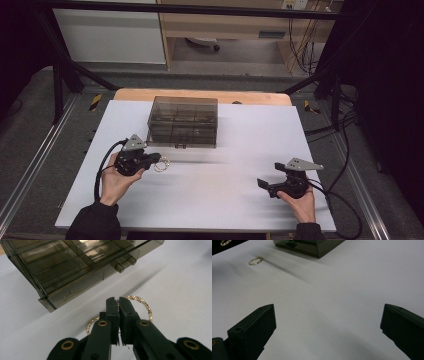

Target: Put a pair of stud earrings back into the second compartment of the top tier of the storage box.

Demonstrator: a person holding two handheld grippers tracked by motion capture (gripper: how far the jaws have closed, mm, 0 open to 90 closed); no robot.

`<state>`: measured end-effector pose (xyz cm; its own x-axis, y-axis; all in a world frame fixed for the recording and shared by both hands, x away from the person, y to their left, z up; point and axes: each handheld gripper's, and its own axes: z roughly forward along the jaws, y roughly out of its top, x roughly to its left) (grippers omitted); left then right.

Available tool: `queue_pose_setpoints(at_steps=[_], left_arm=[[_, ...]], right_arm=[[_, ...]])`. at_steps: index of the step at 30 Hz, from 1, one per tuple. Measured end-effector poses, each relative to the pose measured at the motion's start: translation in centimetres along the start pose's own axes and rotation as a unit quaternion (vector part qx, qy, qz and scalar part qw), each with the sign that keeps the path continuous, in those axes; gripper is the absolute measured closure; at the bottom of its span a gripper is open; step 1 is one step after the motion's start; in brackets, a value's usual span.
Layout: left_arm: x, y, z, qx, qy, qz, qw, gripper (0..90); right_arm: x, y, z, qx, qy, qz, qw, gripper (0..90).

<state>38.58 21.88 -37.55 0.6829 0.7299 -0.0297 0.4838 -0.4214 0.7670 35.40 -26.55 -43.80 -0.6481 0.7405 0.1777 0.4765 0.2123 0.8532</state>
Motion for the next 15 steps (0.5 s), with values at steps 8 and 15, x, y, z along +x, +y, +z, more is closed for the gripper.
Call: queue_pose_setpoints(at_steps=[8,15], left_arm=[[0.1,1.6,-0.3,-0.007,-0.002,0.000,1.0000,86.4],[0.2,3.1,-0.5,-0.006,0.002,0.007,1.0000,86.4]], right_arm=[[0.0,0.0,0.1,0.002,0.000,-0.002,1.0000,0.6],[0.0,0.0,0.1,0.002,0.000,-0.002,1.0000,0.7]])
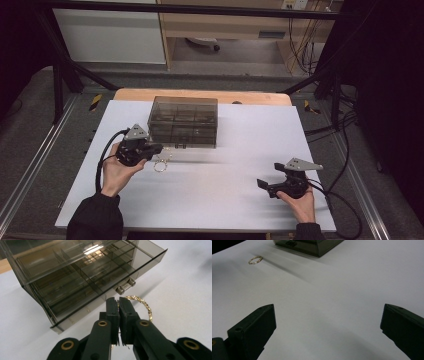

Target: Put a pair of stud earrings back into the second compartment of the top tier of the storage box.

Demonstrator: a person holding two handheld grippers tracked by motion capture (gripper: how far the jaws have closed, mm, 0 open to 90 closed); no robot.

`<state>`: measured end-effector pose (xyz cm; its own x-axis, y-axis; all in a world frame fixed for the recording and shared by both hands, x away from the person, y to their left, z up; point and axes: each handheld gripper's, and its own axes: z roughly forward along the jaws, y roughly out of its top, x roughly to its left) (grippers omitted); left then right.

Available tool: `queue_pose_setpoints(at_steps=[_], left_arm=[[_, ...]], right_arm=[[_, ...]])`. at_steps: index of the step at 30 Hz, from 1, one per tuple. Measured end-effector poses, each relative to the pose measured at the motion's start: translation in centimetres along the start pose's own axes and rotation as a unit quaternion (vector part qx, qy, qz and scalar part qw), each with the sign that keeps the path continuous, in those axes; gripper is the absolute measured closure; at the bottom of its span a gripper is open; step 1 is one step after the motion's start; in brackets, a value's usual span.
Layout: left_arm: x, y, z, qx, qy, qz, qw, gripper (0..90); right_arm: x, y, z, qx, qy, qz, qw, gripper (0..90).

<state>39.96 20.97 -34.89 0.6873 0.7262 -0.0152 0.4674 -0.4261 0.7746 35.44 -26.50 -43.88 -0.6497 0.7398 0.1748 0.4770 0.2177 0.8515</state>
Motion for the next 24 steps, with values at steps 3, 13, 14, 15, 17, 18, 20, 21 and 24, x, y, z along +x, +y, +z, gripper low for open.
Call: queue_pose_setpoints(at_steps=[3,13,14,15,17,18,20,21,24], left_arm=[[0.0,0.8,0.1,0.002,0.001,0.002,1.0000,86.4],[0.0,2.6,1.2,0.007,0.006,0.004,1.0000,86.4],[0.0,2.8,1.4,0.008,0.007,0.005,0.9999,86.4],[0.0,3.0,1.5,0.007,0.008,0.003,0.9999,86.4],[0.0,3.4,1.8,0.009,0.006,0.005,0.9999,86.4],[0.0,3.4,1.8,0.009,0.006,0.005,0.9999,86.4],[-0.1,3.8,2.0,0.008,0.008,0.005,0.9999,86.4],[-0.1,4.1,2.3,0.007,0.011,0.006,0.9999,86.4],[-0.1,4.4,2.6,0.008,0.014,0.006,0.9999,86.4]], right_arm=[[0.0,0.0,0.0,0.000,0.000,0.000,1.0000,0.7],[0.0,0.0,0.0,0.000,0.000,-0.001,1.0000,0.7],[0.0,0.0,0.0,0.000,0.000,-0.001,1.0000,0.7],[0.0,0.0,0.0,0.000,0.000,-0.001,1.0000,0.7],[0.0,0.0,0.0,0.001,0.000,-0.001,1.0000,0.7],[0.0,0.0,0.0,0.001,0.000,-0.001,1.0000,0.7],[0.0,0.0,0.0,0.000,0.000,-0.001,1.0000,0.6],[0.0,0.0,0.0,0.000,0.000,-0.001,1.0000,0.7],[0.0,0.0,0.0,0.001,0.000,-0.001,1.0000,0.6]])
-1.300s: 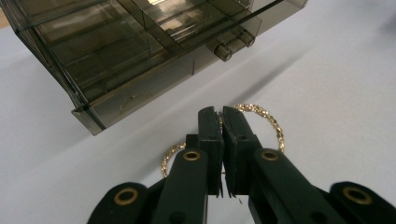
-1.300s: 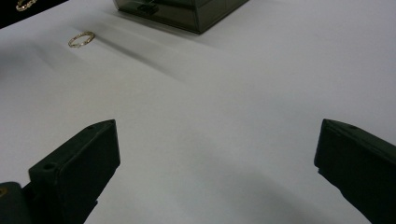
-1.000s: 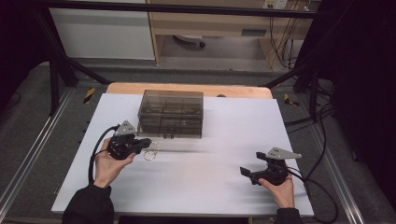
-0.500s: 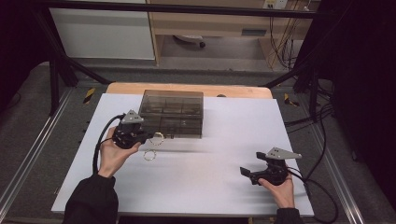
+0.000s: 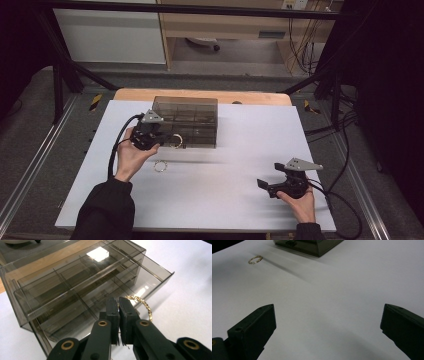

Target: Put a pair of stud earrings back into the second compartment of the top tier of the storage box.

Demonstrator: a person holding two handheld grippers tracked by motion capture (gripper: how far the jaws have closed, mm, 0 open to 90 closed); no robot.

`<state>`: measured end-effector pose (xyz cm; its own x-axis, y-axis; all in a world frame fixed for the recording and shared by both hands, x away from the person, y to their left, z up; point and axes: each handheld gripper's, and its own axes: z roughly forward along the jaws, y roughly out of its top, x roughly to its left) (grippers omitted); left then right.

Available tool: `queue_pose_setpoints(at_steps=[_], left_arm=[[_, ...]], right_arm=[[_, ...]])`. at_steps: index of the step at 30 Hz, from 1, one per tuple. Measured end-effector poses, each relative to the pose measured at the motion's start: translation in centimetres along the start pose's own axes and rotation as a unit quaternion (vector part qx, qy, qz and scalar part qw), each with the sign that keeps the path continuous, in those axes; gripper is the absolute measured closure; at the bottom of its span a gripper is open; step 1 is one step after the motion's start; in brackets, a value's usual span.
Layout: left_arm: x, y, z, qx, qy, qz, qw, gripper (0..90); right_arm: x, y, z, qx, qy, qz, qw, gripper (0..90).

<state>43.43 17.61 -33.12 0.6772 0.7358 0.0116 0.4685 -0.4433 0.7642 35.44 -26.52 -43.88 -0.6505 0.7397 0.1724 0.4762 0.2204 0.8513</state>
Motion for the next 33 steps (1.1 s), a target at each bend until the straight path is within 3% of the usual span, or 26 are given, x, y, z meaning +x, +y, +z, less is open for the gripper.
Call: queue_pose_setpoints(at_steps=[15,33], left_arm=[[1.0,0.7,2.9,0.008,0.027,-0.003,0.9996,86.4],[1.0,0.1,5.5,0.027,0.023,-0.008,0.9993,86.2]], right_arm=[[0.0,0.0,0.0,-0.001,0.001,0.000,1.0000,0.6],[0.0,0.0,0.0,-0.001,0.001,0.001,1.0000,0.6]])
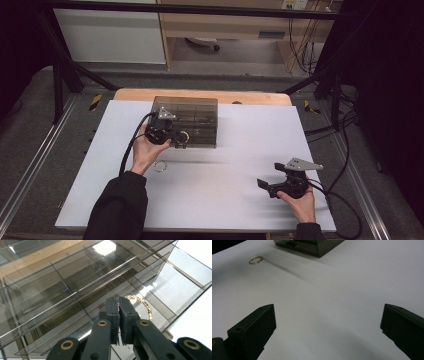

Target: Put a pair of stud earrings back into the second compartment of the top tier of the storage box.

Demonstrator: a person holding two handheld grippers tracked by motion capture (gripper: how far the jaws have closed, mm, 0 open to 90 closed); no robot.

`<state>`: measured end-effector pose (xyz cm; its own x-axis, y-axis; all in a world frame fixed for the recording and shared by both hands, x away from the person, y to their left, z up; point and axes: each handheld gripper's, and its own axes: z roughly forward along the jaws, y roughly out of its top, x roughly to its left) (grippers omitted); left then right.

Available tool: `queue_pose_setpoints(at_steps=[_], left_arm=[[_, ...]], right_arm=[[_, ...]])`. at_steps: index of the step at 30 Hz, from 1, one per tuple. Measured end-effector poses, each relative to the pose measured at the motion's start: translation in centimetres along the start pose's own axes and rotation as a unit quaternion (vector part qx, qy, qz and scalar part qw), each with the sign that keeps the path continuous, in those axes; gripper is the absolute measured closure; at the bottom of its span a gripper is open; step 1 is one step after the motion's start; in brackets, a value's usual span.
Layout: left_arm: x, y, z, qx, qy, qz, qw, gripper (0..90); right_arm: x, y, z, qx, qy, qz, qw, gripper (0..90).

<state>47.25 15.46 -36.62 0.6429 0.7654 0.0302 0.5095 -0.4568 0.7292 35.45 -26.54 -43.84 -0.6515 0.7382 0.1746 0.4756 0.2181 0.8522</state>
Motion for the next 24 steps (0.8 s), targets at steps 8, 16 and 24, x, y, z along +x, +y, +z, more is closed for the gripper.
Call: queue_pose_setpoints(at_steps=[8,16,24], left_arm=[[-0.1,0.1,-0.4,-0.010,-0.001,0.005,0.9999,81.2],[-0.2,0.1,-2.4,-0.030,-0.004,0.007,0.9995,69.0],[-0.4,-1.2,-4.7,-0.047,-0.017,0.005,0.9987,49.9]], right_arm=[[0.0,0.0,0.0,0.000,0.000,0.000,1.0000,0.6],[0.0,0.0,0.0,0.000,0.000,0.001,1.0000,0.6],[0.0,0.0,0.0,-0.001,0.001,0.001,1.0000,0.6]])
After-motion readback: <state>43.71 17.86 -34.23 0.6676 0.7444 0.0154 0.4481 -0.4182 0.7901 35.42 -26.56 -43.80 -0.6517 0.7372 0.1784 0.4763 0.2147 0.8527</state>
